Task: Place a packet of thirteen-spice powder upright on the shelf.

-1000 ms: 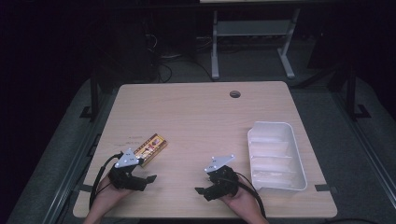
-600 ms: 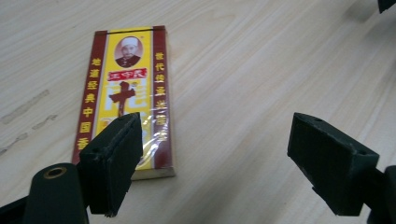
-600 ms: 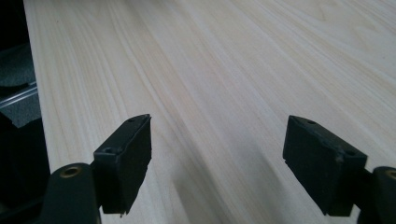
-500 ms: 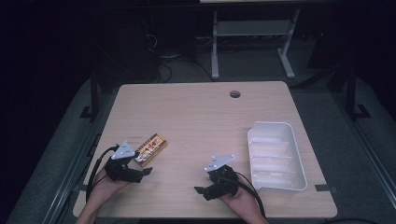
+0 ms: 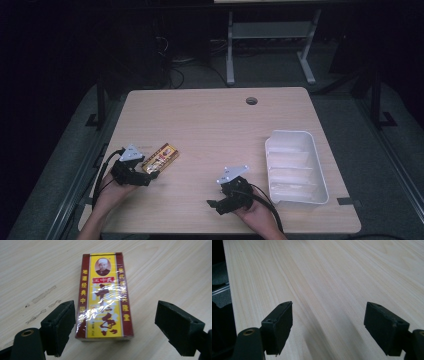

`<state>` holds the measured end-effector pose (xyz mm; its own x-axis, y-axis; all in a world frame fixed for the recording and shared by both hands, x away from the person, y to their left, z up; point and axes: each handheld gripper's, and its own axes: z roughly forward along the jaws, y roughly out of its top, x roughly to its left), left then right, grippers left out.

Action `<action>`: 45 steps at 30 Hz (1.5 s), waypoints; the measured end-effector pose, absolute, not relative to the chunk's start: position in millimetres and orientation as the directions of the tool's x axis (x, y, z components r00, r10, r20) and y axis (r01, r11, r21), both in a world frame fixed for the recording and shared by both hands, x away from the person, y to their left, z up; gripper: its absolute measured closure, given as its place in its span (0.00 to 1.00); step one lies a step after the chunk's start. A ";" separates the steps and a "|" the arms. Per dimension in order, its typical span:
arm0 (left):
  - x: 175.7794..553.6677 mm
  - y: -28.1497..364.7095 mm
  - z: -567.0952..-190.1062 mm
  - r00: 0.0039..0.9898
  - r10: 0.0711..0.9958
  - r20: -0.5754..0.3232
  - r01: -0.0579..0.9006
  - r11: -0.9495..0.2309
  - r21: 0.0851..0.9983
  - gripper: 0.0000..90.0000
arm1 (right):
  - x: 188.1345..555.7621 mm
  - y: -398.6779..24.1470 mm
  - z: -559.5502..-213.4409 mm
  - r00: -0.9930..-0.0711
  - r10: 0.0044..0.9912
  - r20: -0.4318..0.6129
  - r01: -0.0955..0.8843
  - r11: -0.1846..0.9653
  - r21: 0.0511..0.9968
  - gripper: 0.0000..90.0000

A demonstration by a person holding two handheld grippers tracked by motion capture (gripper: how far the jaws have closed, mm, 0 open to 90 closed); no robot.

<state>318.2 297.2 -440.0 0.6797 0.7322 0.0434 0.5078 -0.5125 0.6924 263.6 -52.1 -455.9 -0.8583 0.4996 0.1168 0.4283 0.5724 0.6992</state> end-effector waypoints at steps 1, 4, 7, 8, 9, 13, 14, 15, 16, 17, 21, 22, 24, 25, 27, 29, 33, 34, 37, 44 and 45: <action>320.1 297.1 -441.1 0.676 0.735 0.051 0.510 -0.517 0.688 0.18 | 263.4 -51.6 -456.1 -0.859 0.499 0.116 0.428 0.574 0.698 0.25; 325.6 297.5 -445.1 0.678 0.734 0.045 0.521 -0.522 0.676 0.18 | 263.0 -51.0 -456.2 -0.860 0.497 0.116 0.427 0.576 0.697 0.25; 330.4 297.0 -449.7 0.671 0.741 0.042 0.537 -0.524 0.662 0.18 | 262.9 -50.6 -456.4 -0.862 0.494 0.115 0.424 0.577 0.698 0.25; 331.6 296.8 -450.7 0.669 0.742 0.043 0.538 -0.523 0.661 0.18 | 262.9 -50.6 -456.4 -0.862 0.494 0.115 0.424 0.577 0.698 0.25; 332.6 296.7 -451.3 0.669 0.742 0.046 0.538 -0.526 0.659 0.18 | 262.8 -50.5 -456.3 -0.863 0.493 0.114 0.423 0.578 0.698 0.25; 336.8 295.6 -455.5 0.665 0.745 0.039 0.552 -0.527 0.646 0.19 | 262.6 -50.2 -456.3 -0.863 0.492 0.113 0.421 0.579 0.698 0.25; 336.8 295.6 -455.5 0.665 0.745 0.039 0.552 -0.527 0.646 0.20 | 262.5 -50.1 -456.2 -0.864 0.491 0.113 0.420 0.579 0.699 0.25; 338.2 295.2 -456.8 0.666 0.745 0.044 0.553 -0.533 0.641 0.21 | 262.5 -49.9 -456.1 -0.864 0.491 0.113 0.420 0.579 0.699 0.25; 338.2 295.2 -456.8 0.666 0.745 0.044 0.553 -0.533 0.641 0.23 | 262.5 -49.9 -456.1 -0.864 0.491 0.113 0.420 0.579 0.699 0.25; 338.6 295.2 -457.1 0.665 0.746 0.041 0.555 -0.530 0.641 0.23 | 262.4 -49.8 -456.1 -0.864 0.490 0.112 0.419 0.580 0.699 0.25; 340.2 294.1 -458.7 0.671 0.741 0.032 0.558 -0.532 0.637 0.27 | 261.9 -49.5 -455.6 -0.864 0.491 0.111 0.419 0.578 0.700 0.25; 340.3 293.6 -459.3 0.673 0.739 0.032 0.558 -0.535 0.634 0.29 | 262.0 -49.5 -455.4 -0.866 0.489 0.106 0.414 0.581 0.701 0.25; 340.8 292.6 -460.1 0.671 0.740 0.033 0.560 -0.536 0.632 0.30 | 261.9 -49.5 -455.2 -0.865 0.490 0.106 0.415 0.580 0.701 0.25; 340.7 292.3 -460.2 0.673 0.739 0.032 0.558 -0.536 0.633 0.32 | 261.9 -49.4 -455.1 -0.864 0.491 0.107 0.416 0.579 0.702 0.25; 340.8 291.6 -460.3 0.669 0.742 0.037 0.560 -0.537 0.631 0.34 | 261.7 -49.2 -454.7 -0.865 0.491 0.105 0.414 0.578 0.703 0.25; 340.8 291.7 -460.2 0.668 0.743 0.036 0.561 -0.535 0.631 0.34 | 261.3 -48.7 -454.3 -0.865 0.491 0.102 0.412 0.580 0.703 0.25; 339.7 292.0 -458.6 0.664 0.746 0.045 0.559 -0.536 0.633 0.36 | 261.5 -48.2 -453.4 -0.865 0.492 0.099 0.409 0.579 0.705 0.25; 339.1 291.8 -458.2 0.663 0.746 0.054 0.556 -0.540 0.632 0.36 | 261.4 -47.9 -452.9 -0.865 0.492 0.099 0.409 0.577 0.706 0.25; 337.5 291.3 -457.5 0.666 0.744 0.057 0.554 -0.544 0.630 0.36 | 261.3 -46.7 -451.0 -0.867 0.487 0.108 0.410 0.573 0.710 0.25; 332.1 288.9 -452.4 0.680 0.732 0.052 0.531 -0.540 0.653 0.36 | 262.3 -43.9 -445.3 -0.866 0.477 0.148 0.425 0.549 0.719 0.25; 330.7 288.3 -451.1 0.681 0.731 0.049 0.527 -0.536 0.659 0.36 | 262.6 -43.5 -443.9 -0.866 0.477 0.153 0.426 0.542 0.724 0.24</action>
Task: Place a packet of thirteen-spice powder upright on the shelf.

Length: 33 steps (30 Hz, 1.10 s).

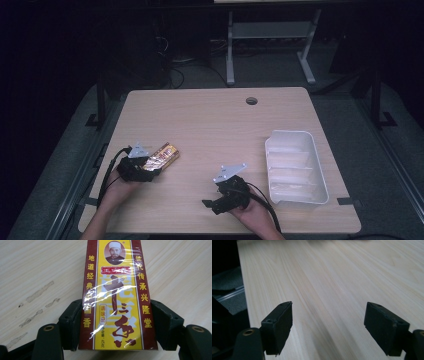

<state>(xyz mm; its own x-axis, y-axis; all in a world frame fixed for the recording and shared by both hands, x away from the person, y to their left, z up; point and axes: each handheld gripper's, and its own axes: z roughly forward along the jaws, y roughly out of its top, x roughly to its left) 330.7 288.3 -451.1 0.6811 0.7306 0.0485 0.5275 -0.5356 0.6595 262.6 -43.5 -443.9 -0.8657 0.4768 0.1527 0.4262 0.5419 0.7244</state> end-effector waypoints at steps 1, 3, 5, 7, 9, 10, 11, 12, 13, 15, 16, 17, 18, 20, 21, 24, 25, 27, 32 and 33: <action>329.1 287.7 -449.7 0.684 0.728 0.049 0.523 -0.535 0.663 0.36 | 262.6 -43.0 -442.2 -0.865 0.476 0.161 0.431 0.538 0.724 0.24; 326.0 286.4 -446.8 0.691 0.721 0.049 0.511 -0.536 0.673 0.36 | 263.6 -42.1 -437.9 -0.859 0.484 0.168 0.440 0.530 0.725 0.23; 322.3 285.0 -443.5 0.699 0.714 0.050 0.499 -0.536 0.681 0.36 | 264.0 -42.4 -436.6 -0.856 0.486 0.179 0.448 0.522 0.725 0.22; 318.7 283.2 -440.6 0.704 0.709 0.049 0.488 -0.532 0.692 0.36 | 264.9 -43.1 -433.7 -0.853 0.489 0.184 0.453 0.517 0.726 0.21; 315.5 281.5 -438.7 0.710 0.703 0.042 0.479 -0.525 0.703 0.36 | 265.9 -44.9 -430.6 -0.849 0.494 0.188 0.458 0.509 0.729 0.20; 313.7 280.0 -438.2 0.711 0.702 0.040 0.477 -0.524 0.705 0.36 | 266.2 -45.5 -429.5 -0.846 0.496 0.194 0.463 0.505 0.728 0.20; 312.1 278.7 -438.0 0.716 0.697 0.041 0.472 -0.526 0.708 0.36 | 266.8 -46.5 -428.2 -0.844 0.498 0.198 0.466 0.499 0.731 0.19; 310.4 277.7 -437.8 0.721 0.692 0.043 0.467 -0.530 0.708 0.36 | 267.2 -47.5 -426.8 -0.843 0.500 0.200 0.467 0.494 0.734 0.19; 308.6 276.1 -438.0 0.725 0.688 0.039 0.462 -0.527 0.713 0.36 | 267.5 -48.3 -425.3 -0.841 0.502 0.203 0.470 0.489 0.735 0.18; 305.0 272.4 -438.0 0.735 0.677 0.039 0.453 -0.532 0.715 0.36 | 267.9 -49.4 -421.4 -0.837 0.508 0.205 0.473 0.480 0.739 0.18; 302.9 270.2 -437.7 0.738 0.673 0.037 0.450 -0.533 0.717 0.36 | 268.4 -49.7 -420.1 -0.836 0.510 0.202 0.471 0.479 0.741 0.18; 300.9 268.1 -437.2 0.743 0.668 0.040 0.443 -0.537 0.718 0.36 | 268.9 -49.7 -418.0 -0.834 0.513 0.205 0.476 0.478 0.739 0.17; 298.9 266.0 -436.6 0.750 0.660 0.043 0.435 -0.540 0.720 0.36 | 270.2 -49.5 -414.1 -0.833 0.514 0.205 0.475 0.473 0.742 0.17; 294.2 261.8 -435.0 0.758 0.650 0.045 0.422 -0.541 0.727 0.36 | 271.0 -49.4 -412.4 -0.833 0.514 0.204 0.473 0.471 0.745 0.17; 292.1 260.1 -434.0 0.764 0.644 0.046 0.414 -0.543 0.731 0.36 | 271.9 -49.4 -410.9 -0.832 0.514 0.208 0.475 0.468 0.745 0.17; 285.0 254.4 -431.1 0.778 0.625 0.053 0.393 -0.552 0.735 0.36 | 273.9 -48.8 -407.2 -0.831 0.517 0.208 0.475 0.464 0.748 0.17; 282.7 252.4 -430.5 0.784 0.618 0.056 0.386 -0.556 0.736 0.36 | 274.2 -48.9 -406.5 -0.831 0.517 0.206 0.474 0.462 0.749 0.17; 278.1 248.1 -429.8 0.792 0.607 0.061 0.374 -0.562 0.738 0.36 | 274.4 -49.2 -405.0 -0.827 0.521 0.212 0.479 0.455 0.751 0.17; 268.2 237.4 -428.6 0.816 0.575 0.064 0.346 -0.573 0.743 0.36 | 275.5 -51.6 -404.0 -0.820 0.532 0.212 0.485 0.447 0.752 0.17; 266.2 235.5 -428.0 0.821 0.568 0.066 0.337 -0.574 0.746 0.36 | 275.5 -52.4 -403.7 -0.817 0.536 0.213 0.487 0.444 0.752 0.17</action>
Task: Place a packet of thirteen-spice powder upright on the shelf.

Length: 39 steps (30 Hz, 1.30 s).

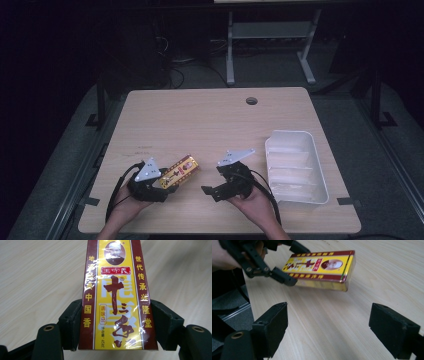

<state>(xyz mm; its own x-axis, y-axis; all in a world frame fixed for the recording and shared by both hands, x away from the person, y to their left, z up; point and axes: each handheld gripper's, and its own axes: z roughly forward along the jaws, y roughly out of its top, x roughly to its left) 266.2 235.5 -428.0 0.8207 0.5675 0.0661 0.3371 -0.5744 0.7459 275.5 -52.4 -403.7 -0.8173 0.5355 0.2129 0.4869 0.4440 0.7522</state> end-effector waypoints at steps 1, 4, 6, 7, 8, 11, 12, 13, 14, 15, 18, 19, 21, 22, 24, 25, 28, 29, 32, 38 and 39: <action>264.1 233.5 -427.7 0.825 0.562 0.067 0.331 -0.575 0.748 0.36 | 275.5 -53.0 -403.3 -0.816 0.538 0.214 0.488 0.440 0.754 0.17; 258.7 227.7 -427.8 0.833 0.548 0.074 0.315 -0.581 0.751 0.36 | 275.7 -54.9 -402.7 -0.811 0.545 0.214 0.491 0.434 0.755 0.17; 255.9 224.2 -428.4 0.841 0.537 0.070 0.310 -0.584 0.750 0.36 | 276.2 -56.9 -402.2 -0.807 0.549 0.215 0.493 0.428 0.758 0.17; 254.7 222.2 -428.7 0.844 0.531 0.075 0.303 -0.588 0.750 0.36 | 276.4 -57.7 -401.9 -0.804 0.552 0.219 0.497 0.422 0.759 0.17; 253.5 220.1 -428.9 0.848 0.524 0.078 0.297 -0.593 0.749 0.36 | 276.7 -58.6 -401.6 -0.803 0.553 0.220 0.496 0.419 0.760 0.17; 249.9 213.4 -428.1 0.853 0.515 0.078 0.285 -0.588 0.757 0.36 | 277.5 -61.6 -401.1 -0.792 0.566 0.229 0.509 0.406 0.759 0.18; 249.0 211.4 -427.1 0.858 0.508 0.082 0.278 -0.591 0.758 0.36 | 277.5 -61.6 -401.1 -0.792 0.566 0.229 0.509 0.406 0.759 0.18; 246.6 207.1 -425.7 0.862 0.499 0.086 0.265 -0.589 0.763 0.36 | 277.9 -62.8 -401.7 -0.790 0.568 0.229 0.511 0.405 0.758 0.18; 246.6 207.1 -425.7 0.862 0.499 0.086 0.265 -0.589 0.763 0.36 | 278.0 -63.1 -402.0 -0.787 0.571 0.232 0.516 0.404 0.756 0.18; 245.3 205.1 -424.9 0.864 0.494 0.092 0.257 -0.591 0.765 0.36 | 278.0 -63.1 -402.0 -0.787 0.571 0.232 0.516 0.404 0.756 0.18; 242.1 199.7 -423.5 0.871 0.482 0.094 0.242 -0.588 0.772 0.36 | 279.1 -64.7 -403.3 -0.779 0.574 0.252 0.531 0.391 0.752 0.18; 241.0 198.1 -423.1 0.873 0.478 0.097 0.237 -0.589 0.773 0.36 | 279.5 -65.1 -404.2 -0.773 0.577 0.262 0.541 0.385 0.748 0.18; 239.3 195.2 -422.7 0.875 0.473 0.105 0.227 -0.592 0.774 0.36 | 280.4 -65.8 -405.8 -0.769 0.575 0.279 0.551 0.376 0.745 0.19; 238.2 193.2 -422.4 0.877 0.468 0.109 0.219 -0.591 0.776 0.36 | 280.9 -66.0 -406.5 -0.767 0.574 0.286 0.556 0.373 0.743 0.19; 237.7 192.3 -422.3 0.878 0.466 0.110 0.218 -0.592 0.776 0.36 | 281.3 -66.0 -407.7 -0.761 0.575 0.300 0.567 0.365 0.738 0.19; 237.3 191.5 -422.1 0.879 0.463 0.113 0.213 -0.595 0.775 0.36 | 281.3 -66.0 -407.7 -0.761 0.575 0.300 0.567 0.365 0.738 0.19; 236.1 189.4 -421.6 0.878 0.464 0.122 0.205 -0.592 0.780 0.36 | 282.4 -66.3 -409.7 -0.752 0.577 0.317 0.582 0.358 0.730 0.19; 235.9 188.9 -421.3 0.878 0.463 0.122 0.202 -0.590 0.782 0.36 | 282.7 -66.4 -410.2 -0.747 0.579 0.326 0.591 0.354 0.725 0.19; 235.1 187.6 -420.7 0.875 0.466 0.129 0.195 -0.584 0.788 0.36 | 283.7 -66.6 -412.5 -0.743 0.575 0.343 0.602 0.348 0.719 0.19; 233.7 184.6 -420.5 0.877 0.461 0.139 0.178 -0.577 0.797 0.36 | 285.1 -65.9 -414.1 -0.736 0.551 0.393 0.624 0.327 0.710 0.24; 233.5 184.0 -420.3 0.877 0.460 0.139 0.176 -0.577 0.797 0.36 | 285.3 -65.8 -414.5 -0.736 0.547 0.400 0.627 0.325 0.708 0.25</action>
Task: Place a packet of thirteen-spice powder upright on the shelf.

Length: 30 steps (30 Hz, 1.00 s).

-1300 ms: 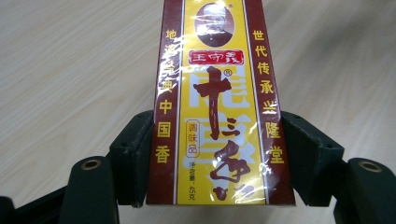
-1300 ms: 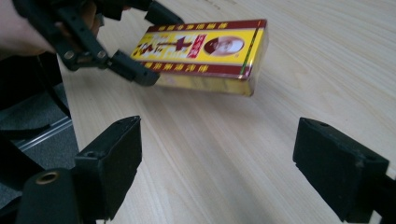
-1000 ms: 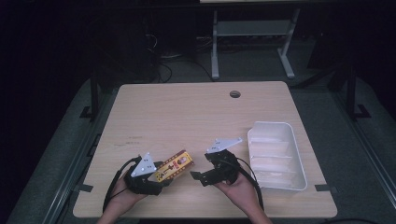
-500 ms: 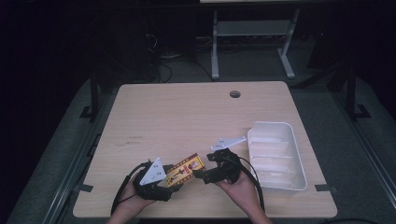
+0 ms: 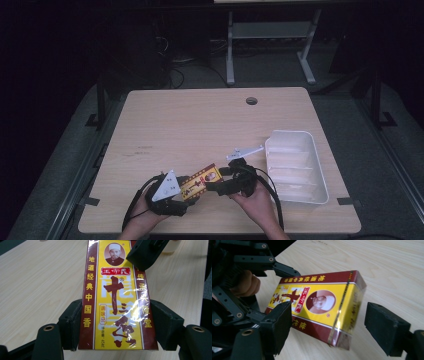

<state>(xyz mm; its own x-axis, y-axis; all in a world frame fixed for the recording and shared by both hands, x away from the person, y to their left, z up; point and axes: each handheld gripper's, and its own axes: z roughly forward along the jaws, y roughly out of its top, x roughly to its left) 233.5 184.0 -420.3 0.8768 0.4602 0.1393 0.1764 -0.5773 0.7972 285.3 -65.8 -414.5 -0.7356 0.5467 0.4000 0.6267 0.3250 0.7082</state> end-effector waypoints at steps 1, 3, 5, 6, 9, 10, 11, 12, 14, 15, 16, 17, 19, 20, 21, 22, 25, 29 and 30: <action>233.3 183.2 -420.5 0.876 0.461 0.142 0.173 -0.576 0.799 0.36 | 285.2 -65.5 -414.7 -0.733 0.544 0.409 0.632 0.322 0.705 0.26; 233.2 182.1 -420.7 0.877 0.459 0.142 0.172 -0.575 0.800 0.36 | 285.2 -65.0 -415.4 -0.732 0.532 0.426 0.640 0.320 0.699 0.29; 233.5 181.5 -421.3 0.877 0.459 0.142 0.172 -0.576 0.799 0.36 | 284.7 -64.4 -415.7 -0.728 0.535 0.429 0.643 0.316 0.698 0.29; 233.8 181.4 -421.8 0.877 0.459 0.142 0.173 -0.577 0.798 0.36 | 284.8 -64.5 -416.3 -0.723 0.540 0.430 0.647 0.312 0.695 0.30; 235.0 180.7 -424.1 0.877 0.462 0.131 0.183 -0.575 0.797 0.36 | 284.3 -64.7 -416.7 -0.716 0.548 0.433 0.652 0.301 0.696 0.32; 235.1 180.6 -424.7 0.877 0.462 0.129 0.187 -0.576 0.796 0.36 | 283.9 -64.5 -416.6 -0.714 0.553 0.431 0.653 0.301 0.695 0.33; 235.2 180.2 -425.5 0.876 0.464 0.130 0.188 -0.578 0.794 0.36 | 283.7 -64.6 -416.4 -0.713 0.555 0.428 0.652 0.301 0.696 0.34; 235.6 180.0 -426.1 0.877 0.464 0.128 0.192 -0.581 0.791 0.36 | 283.4 -64.9 -416.0 -0.712 0.559 0.425 0.650 0.298 0.699 0.36; 236.5 179.9 -427.1 0.876 0.466 0.122 0.201 -0.583 0.787 0.36 | 282.4 -65.5 -414.7 -0.711 0.562 0.422 0.646 0.288 0.707 0.40; 237.1 179.7 -427.7 0.876 0.466 0.121 0.202 -0.584 0.786 0.36 | 281.9 -65.8 -413.9 -0.712 0.563 0.420 0.643 0.282 0.712 0.42; 237.1 179.1 -428.3 0.875 0.469 0.121 0.206 -0.585 0.785 0.36 | 281.3 -66.0 -412.9 -0.711 0.562 0.423 0.643 0.274 0.716 0.44; 237.4 178.6 -428.8 0.873 0.471 0.125 0.206 -0.589 0.782 0.36 | 281.0 -66.0 -412.4 -0.712 0.559 0.425 0.641 0.269 0.719 0.46; 238.1 177.4 -429.8 0.873 0.471 0.127 0.208 -0.594 0.777 0.36 | 280.3 -65.4 -411.9 -0.716 0.544 0.438 0.641 0.264 0.720 0.51; 238.5 177.1 -430.2 0.873 0.471 0.129 0.207 -0.596 0.775 0.36 | 280.0 -65.0 -411.7 -0.720 0.539 0.437 0.637 0.265 0.724 0.52; 238.9 176.8 -430.6 0.873 0.470 0.127 0.208 -0.596 0.775 0.36 | 279.5 -64.5 -411.3 -0.723 0.532 0.441 0.635 0.262 0.727 0.55; 239.1 176.5 -430.9 0.873 0.471 0.125 0.211 -0.597 0.774 0.36 | 279.4 -64.7 -411.0 -0.727 0.522 0.446 0.632 0.256 0.731 0.58; 239.3 175.0 -432.2 0.871 0.474 0.129 0.211 -0.597 0.774 0.36 | 279.3 -65.2 -407.9 -0.731 0.506 0.457 0.630 0.244 0.737 0.63; 240.0 173.0 -433.3 0.868 0.476 0.141 0.204 -0.602 0.772 0.35 | 278.2 -64.3 -405.4 -0.731 0.515 0.449 0.627 0.246 0.739 0.66; 240.3 172.4 -433.6 0.868 0.476 0.141 0.205 -0.603 0.771 0.35 | 278.2 -64.0 -404.8 -0.732 0.513 0.448 0.626 0.247 0.740 0.67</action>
<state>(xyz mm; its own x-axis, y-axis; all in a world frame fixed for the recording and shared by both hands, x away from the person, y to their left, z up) 240.3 172.4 -433.6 0.8683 0.4757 0.1409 0.2052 -0.6028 0.7710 278.2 -64.0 -404.8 -0.7321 0.5131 0.4480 0.6260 0.2474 0.7396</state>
